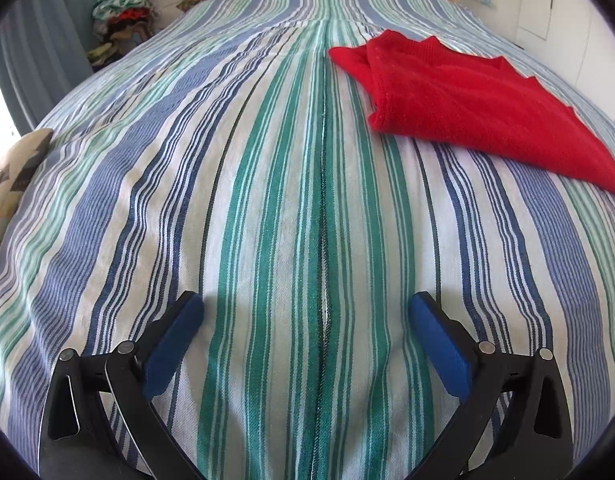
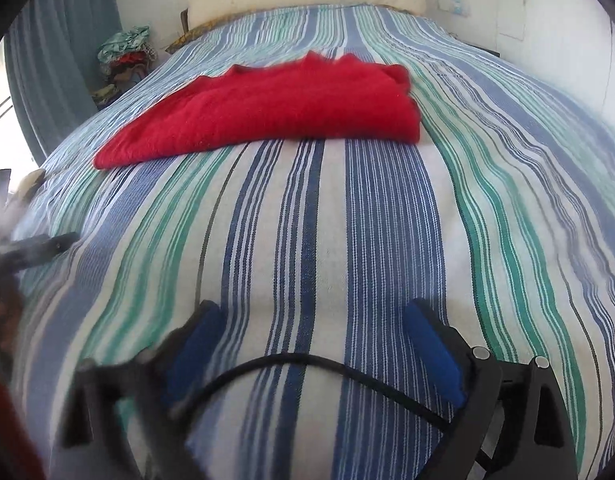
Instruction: Fold small clothes
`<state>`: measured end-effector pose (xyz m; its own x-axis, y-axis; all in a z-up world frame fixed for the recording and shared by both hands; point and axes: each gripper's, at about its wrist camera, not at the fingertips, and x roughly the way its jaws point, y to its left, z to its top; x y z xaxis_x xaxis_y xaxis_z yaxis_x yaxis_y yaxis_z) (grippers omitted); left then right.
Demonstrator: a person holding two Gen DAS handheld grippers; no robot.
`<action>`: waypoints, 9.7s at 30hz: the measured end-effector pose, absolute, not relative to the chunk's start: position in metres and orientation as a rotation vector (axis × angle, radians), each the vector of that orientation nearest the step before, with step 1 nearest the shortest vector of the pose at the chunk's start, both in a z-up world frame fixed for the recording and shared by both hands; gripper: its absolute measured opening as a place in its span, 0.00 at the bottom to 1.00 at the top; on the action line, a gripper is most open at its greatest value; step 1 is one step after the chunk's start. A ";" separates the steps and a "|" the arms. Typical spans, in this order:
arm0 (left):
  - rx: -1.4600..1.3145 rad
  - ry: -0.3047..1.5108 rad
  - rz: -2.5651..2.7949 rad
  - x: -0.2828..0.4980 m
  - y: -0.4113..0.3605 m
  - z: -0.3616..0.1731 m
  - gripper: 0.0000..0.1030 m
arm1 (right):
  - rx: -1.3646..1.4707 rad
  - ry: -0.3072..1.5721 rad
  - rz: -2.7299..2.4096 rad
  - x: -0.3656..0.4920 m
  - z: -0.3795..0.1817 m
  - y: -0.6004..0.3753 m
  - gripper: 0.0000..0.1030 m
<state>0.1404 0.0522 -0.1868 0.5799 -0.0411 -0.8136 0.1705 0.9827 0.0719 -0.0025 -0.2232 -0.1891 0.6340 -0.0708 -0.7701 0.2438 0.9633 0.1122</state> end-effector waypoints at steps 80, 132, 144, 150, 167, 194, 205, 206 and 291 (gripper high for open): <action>0.142 0.945 -0.128 0.140 0.052 -0.189 0.99 | 0.066 1.061 -0.325 0.021 -0.188 -0.206 0.99; 0.102 0.946 -0.158 0.145 0.056 -0.187 1.00 | 0.665 0.790 0.076 0.243 -0.052 -0.295 0.09; 0.100 0.945 -0.159 0.145 0.056 -0.187 1.00 | 0.467 1.059 0.244 0.334 -0.133 -0.087 0.33; 0.098 0.945 -0.161 0.145 0.056 -0.187 1.00 | 0.644 0.859 0.503 0.306 -0.090 -0.106 0.74; 0.090 0.939 -0.166 0.145 0.056 -0.186 1.00 | -0.031 0.999 0.346 0.283 -0.159 -0.026 0.33; -0.321 1.044 -0.470 0.284 0.032 -0.110 0.99 | 0.432 0.822 0.145 0.207 -0.120 -0.212 0.75; -0.104 1.168 -0.396 0.303 -0.020 -0.163 0.65 | 0.661 0.915 0.254 0.274 -0.203 -0.201 0.49; -0.145 1.190 -0.477 0.304 -0.025 -0.161 0.26 | 0.650 0.924 0.248 0.276 -0.200 -0.198 0.39; 0.223 0.895 -0.135 0.019 -0.002 0.006 0.99 | 0.034 0.943 -0.202 -0.015 0.008 -0.126 0.95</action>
<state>0.0189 -0.0024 0.0060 0.6189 -0.0238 -0.7851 0.2091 0.9685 0.1355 -0.0150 -0.1256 0.0078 0.5695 -0.1578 -0.8067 0.1871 0.9805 -0.0597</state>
